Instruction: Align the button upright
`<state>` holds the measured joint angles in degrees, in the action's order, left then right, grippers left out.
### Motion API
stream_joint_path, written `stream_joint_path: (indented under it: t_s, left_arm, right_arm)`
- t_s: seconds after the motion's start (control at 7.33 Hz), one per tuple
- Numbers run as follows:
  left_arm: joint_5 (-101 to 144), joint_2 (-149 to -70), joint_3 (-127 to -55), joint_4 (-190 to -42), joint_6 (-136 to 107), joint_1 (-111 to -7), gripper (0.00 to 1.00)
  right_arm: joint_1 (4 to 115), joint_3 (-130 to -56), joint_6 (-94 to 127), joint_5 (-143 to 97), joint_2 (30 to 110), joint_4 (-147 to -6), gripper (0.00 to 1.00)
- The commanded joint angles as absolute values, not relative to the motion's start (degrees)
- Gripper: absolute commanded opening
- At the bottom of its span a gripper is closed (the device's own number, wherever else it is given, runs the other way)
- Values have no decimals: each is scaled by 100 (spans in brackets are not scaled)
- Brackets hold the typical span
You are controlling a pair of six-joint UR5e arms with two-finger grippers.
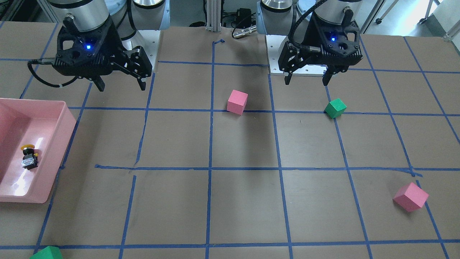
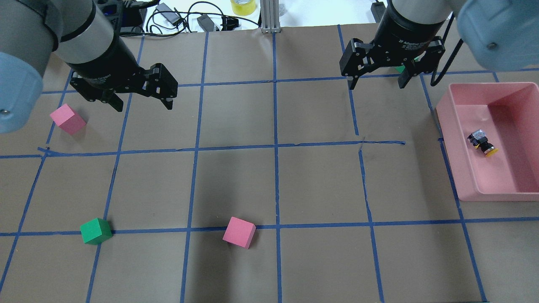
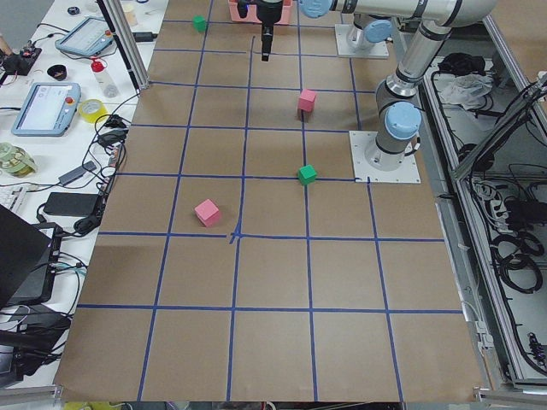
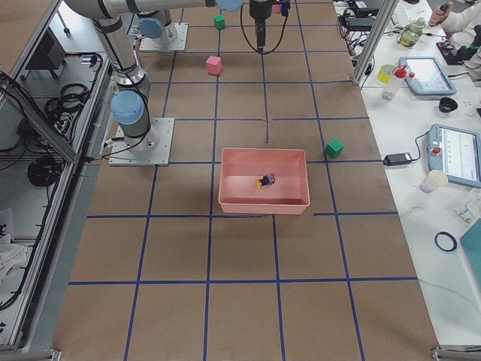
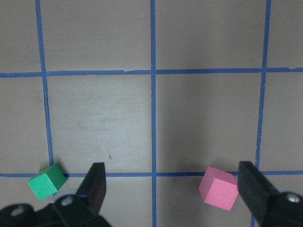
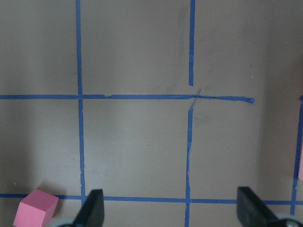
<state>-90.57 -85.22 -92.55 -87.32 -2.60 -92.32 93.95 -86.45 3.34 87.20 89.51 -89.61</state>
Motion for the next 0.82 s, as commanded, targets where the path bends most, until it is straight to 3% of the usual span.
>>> stream_joint_path:
  t_s: [0.0,0.68]
  left_arm:
    - [-9053,-8517,-9255,-8736,-264,-9237,100]
    - [-9053,-8525,-9255,-8728,-255,-9237,100]
  right_arm:
    - [9396,-8666,334,8719,8965,-8938,100]
    - [9369,-8605,343,8727,8965,-8912,100]
